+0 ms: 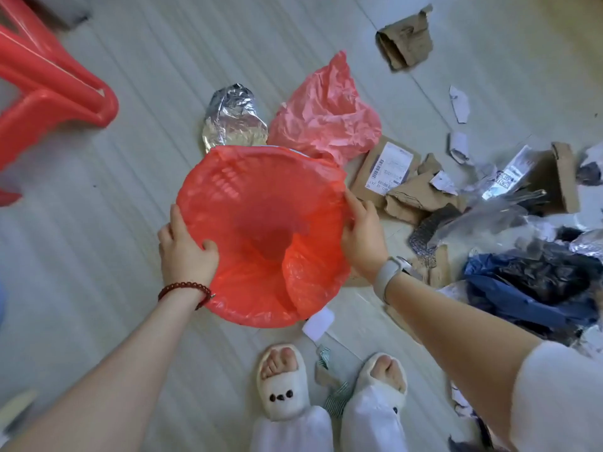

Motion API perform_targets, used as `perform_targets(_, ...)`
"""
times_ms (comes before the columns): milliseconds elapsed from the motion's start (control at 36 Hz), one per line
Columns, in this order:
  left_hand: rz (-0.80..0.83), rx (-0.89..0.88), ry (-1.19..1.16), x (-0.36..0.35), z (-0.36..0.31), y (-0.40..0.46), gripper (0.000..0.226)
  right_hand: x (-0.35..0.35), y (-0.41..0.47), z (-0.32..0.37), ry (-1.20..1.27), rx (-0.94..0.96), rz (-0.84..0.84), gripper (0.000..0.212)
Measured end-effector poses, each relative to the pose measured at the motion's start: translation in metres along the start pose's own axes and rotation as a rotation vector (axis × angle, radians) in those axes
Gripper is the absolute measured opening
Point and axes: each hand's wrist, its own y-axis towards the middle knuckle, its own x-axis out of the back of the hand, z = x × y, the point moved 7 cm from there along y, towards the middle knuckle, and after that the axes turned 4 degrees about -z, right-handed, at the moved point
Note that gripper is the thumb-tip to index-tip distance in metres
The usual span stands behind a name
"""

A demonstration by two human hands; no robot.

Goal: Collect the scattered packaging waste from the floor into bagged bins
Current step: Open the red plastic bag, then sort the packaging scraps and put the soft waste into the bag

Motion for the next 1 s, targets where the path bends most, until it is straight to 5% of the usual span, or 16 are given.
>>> perform_targets(167,0.222,-0.067,-0.018,-0.029,-0.045,-0.02,0.069,0.054,0.01,-0.034,-0.024,-0.144,-0.009,0.058)
perform_targets(333,0.198,-0.17,0.097,-0.026,-0.101,-0.062,0.064,0.104,-0.015,-0.058,-0.012,-0.221,0.054,0.047)
perform_targets(694,0.625,-0.646,0.106,-0.044,-0.207,-0.296,0.035,0.205,-0.242,-0.155,0.38,-0.777,-0.052,0.028)
perform_targets(861,0.711,-0.777,0.247,-0.109,-0.183,-0.359,0.032,0.195,-0.308,-0.242,0.322,-0.811,-0.083,0.027)
perform_targets(1000,0.754,-0.915,0.428,-0.214,-0.148,-0.37,0.036,0.156,-0.301,-0.337,0.104,-0.66,-0.059,0.035)
